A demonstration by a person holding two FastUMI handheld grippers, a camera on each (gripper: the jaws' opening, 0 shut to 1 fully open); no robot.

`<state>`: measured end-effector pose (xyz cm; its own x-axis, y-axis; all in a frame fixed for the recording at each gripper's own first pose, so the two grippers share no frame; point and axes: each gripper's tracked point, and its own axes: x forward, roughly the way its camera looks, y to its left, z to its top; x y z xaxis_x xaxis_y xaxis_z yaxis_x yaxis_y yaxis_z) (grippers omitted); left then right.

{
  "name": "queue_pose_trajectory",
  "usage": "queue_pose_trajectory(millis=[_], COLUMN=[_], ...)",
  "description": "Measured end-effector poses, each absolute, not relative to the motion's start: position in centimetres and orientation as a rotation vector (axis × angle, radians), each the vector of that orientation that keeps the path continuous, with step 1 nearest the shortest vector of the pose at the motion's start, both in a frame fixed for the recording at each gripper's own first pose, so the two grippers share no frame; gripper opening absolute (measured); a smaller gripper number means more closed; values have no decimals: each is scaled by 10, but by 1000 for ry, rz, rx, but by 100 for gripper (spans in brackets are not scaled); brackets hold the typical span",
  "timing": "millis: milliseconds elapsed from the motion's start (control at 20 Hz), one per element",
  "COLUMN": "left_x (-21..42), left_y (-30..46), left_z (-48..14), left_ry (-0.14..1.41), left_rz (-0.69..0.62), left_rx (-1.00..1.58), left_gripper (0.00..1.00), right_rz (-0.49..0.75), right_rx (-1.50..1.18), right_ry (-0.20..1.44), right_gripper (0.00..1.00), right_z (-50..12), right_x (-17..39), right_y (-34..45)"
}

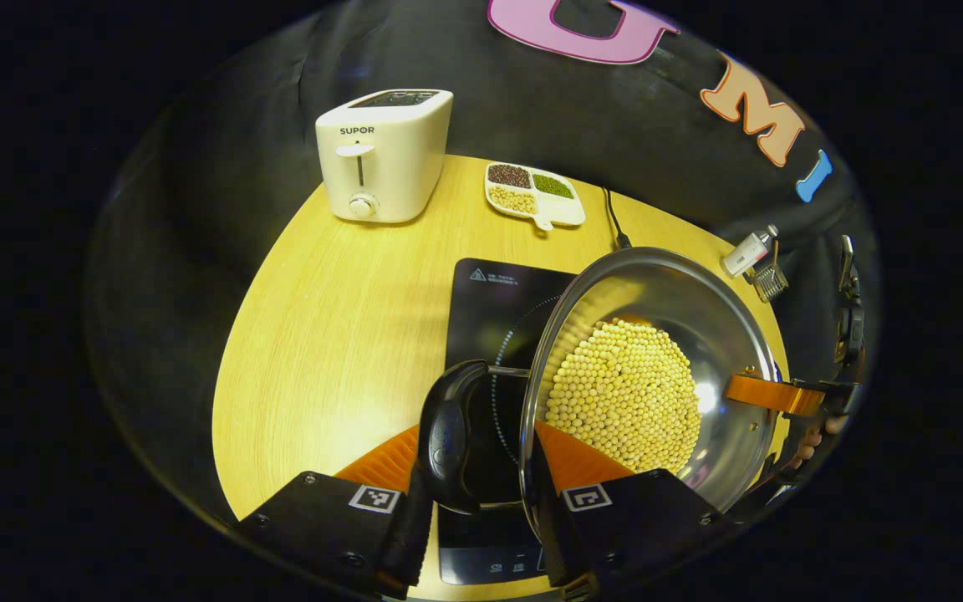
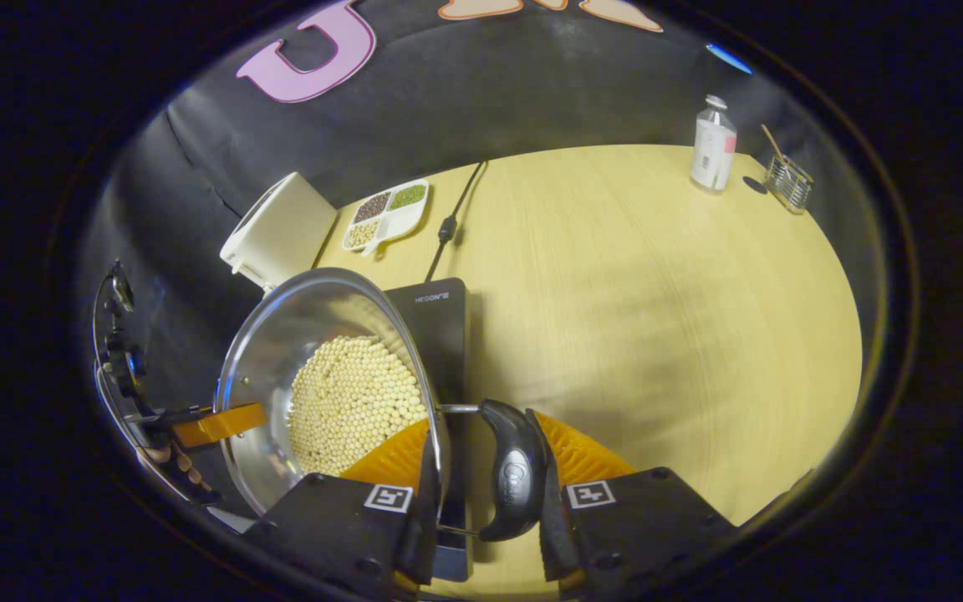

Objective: First push the handle of the pot to place it horizontally, then grasp the pot with both hands and set it on the induction cooktop.

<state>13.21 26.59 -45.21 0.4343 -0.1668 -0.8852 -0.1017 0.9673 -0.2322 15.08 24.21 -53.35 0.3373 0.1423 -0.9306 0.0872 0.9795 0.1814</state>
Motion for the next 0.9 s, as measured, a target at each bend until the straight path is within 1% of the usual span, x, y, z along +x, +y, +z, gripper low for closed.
queue_pose_trajectory(millis=[50, 350, 400, 500, 550, 600, 650, 700, 750, 850, 900], left_x=[134, 150, 150, 151, 150, 146, 142, 144, 145, 148, 150], left_y=[269, 289, 290, 291, 290, 291, 291, 291, 295, 305, 306], left_z=[-452, -455, -453, -456, -458, -462, -462, -462, -461, -448, -441], left_ry=[1117, 1066, 1060, 1062, 1065, 1086, 1091, 1069, 1057, 1006, 983], left_rz=[-45, -56, -57, -48, -43, -34, -33, -34, -23, 1, 15], left_rx=[-266, -218, -215, -212, -208, -188, -166, -134, -82, 32, 58], left_gripper=[57, 56, 57, 59, 60, 64, 67, 77, 78, 87, 90], right_rz=[35, 38, 38, 56, 59, 45, 33, 26, 26, 35, 41], right_rx=[214, 253, 253, 257, 259, 252, 256, 265, 276, 281, 278], right_ry=[1226, 1230, 1224, 1215, 1207, 1209, 1213, 1206, 1191, 1160, 1152], right_gripper=[52, 52, 46, 46, 48, 58, 55, 64, 66, 77, 74], right_z=[-534, -544, -544, -546, -547, -548, -548, -546, -543, -536, -533], right_x=[153, 161, 162, 164, 166, 165, 165, 167, 168, 171, 171], right_y=[247, 264, 265, 266, 267, 264, 261, 262, 262, 260, 259])
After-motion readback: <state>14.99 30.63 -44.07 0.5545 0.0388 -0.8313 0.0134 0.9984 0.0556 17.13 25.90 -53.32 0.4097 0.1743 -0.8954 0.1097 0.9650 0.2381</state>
